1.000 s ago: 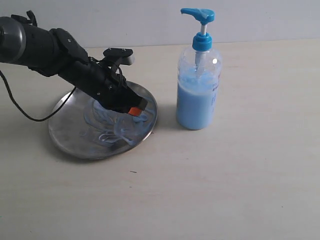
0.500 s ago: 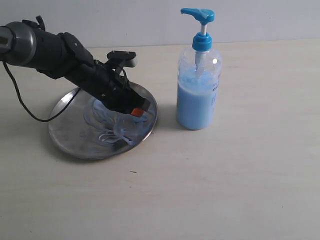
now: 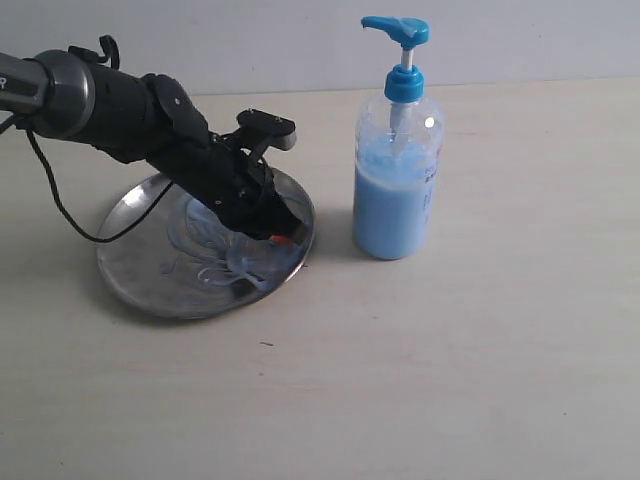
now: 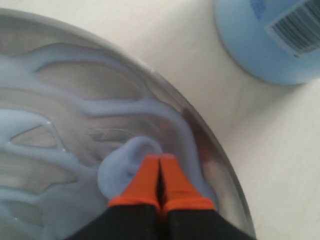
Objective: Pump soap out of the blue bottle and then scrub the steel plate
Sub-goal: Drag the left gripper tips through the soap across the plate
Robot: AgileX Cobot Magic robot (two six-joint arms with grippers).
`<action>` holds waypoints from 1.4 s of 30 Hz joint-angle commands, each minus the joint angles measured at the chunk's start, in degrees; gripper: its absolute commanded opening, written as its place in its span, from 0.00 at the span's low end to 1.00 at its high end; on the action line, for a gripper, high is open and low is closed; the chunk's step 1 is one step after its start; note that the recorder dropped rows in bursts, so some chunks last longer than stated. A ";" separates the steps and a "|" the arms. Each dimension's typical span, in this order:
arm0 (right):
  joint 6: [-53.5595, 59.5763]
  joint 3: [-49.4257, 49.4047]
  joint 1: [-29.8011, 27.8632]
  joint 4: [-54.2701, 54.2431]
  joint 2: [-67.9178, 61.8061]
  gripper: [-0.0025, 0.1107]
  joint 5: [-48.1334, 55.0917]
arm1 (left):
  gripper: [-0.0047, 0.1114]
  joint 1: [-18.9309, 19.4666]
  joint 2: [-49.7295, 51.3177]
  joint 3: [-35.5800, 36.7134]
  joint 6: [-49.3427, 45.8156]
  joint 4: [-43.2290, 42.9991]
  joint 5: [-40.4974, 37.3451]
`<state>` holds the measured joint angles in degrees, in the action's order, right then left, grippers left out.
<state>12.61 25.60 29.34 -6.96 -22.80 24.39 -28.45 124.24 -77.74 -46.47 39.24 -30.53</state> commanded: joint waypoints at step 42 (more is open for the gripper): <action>0.27 -0.28 -0.06 0.34 0.09 0.02 -1.65 | 0.04 -0.18 1.06 -0.41 6.31 -9.60 -1.86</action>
<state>12.61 25.60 29.34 -6.96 -22.80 23.82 -28.49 125.48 -78.59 -40.41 30.98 -28.69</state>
